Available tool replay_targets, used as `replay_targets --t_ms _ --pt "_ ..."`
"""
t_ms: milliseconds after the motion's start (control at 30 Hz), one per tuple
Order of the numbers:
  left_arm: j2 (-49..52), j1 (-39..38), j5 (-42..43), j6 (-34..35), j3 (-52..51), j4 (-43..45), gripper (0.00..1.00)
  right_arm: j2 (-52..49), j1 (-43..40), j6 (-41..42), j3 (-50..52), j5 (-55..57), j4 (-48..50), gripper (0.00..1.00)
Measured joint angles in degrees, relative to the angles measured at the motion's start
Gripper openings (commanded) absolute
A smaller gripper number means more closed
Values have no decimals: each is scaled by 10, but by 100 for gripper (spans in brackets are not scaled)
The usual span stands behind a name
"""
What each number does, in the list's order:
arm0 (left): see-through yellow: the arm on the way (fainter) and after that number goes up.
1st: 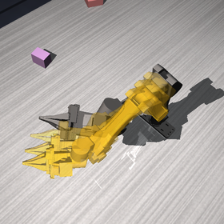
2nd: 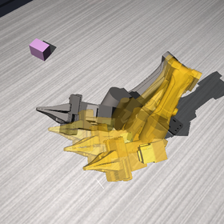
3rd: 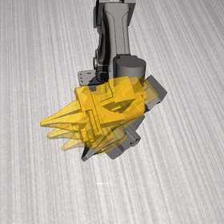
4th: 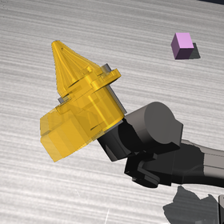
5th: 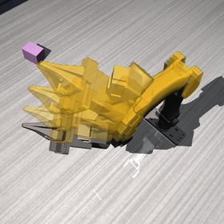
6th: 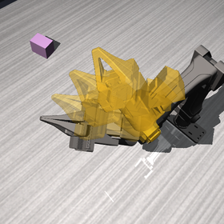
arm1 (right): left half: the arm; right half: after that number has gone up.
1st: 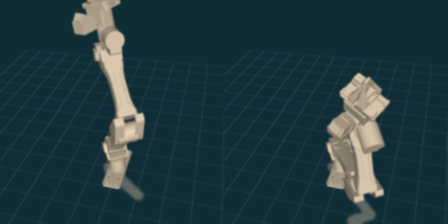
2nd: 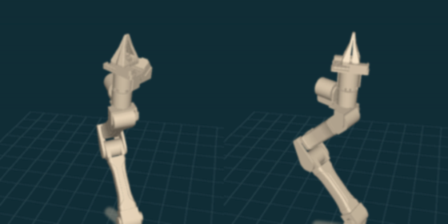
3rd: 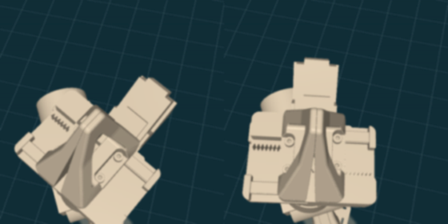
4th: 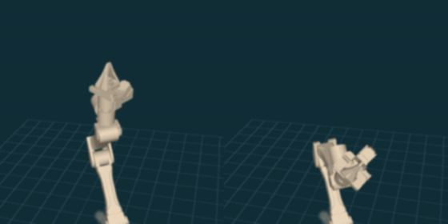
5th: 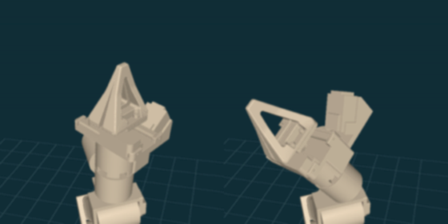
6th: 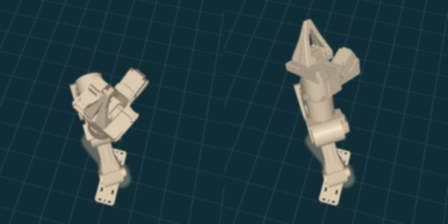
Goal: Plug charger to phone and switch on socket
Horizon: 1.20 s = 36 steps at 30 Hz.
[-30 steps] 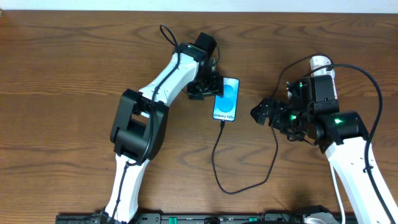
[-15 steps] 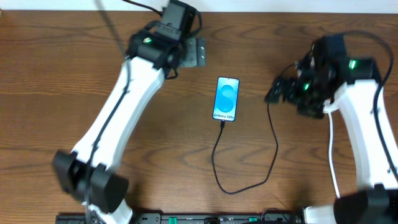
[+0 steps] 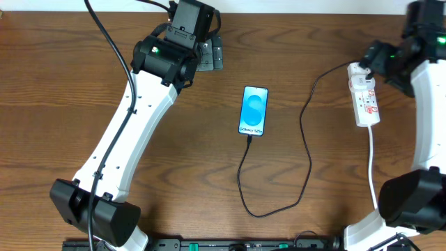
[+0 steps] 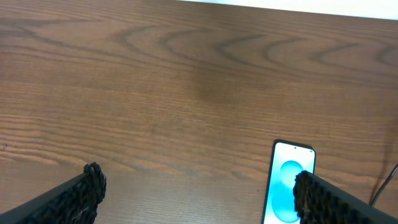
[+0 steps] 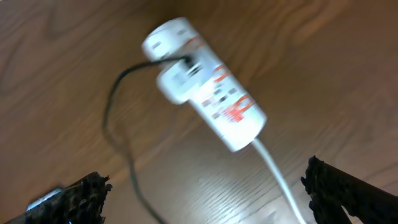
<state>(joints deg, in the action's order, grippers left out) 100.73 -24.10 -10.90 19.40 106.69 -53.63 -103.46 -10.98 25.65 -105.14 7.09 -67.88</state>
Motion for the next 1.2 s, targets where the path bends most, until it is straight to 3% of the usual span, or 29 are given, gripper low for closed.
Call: replay_targets --t_ms 433,700,1200 --pt "0 0 0 0 0 0 97 -155 -90 11 0 -5 11 99" --pt "0 0 0 0 0 0 97 -184 -156 5 0 -67 44 99" --pt "0 0 0 0 0 0 97 -255 -161 -21 0 -114 102 99"
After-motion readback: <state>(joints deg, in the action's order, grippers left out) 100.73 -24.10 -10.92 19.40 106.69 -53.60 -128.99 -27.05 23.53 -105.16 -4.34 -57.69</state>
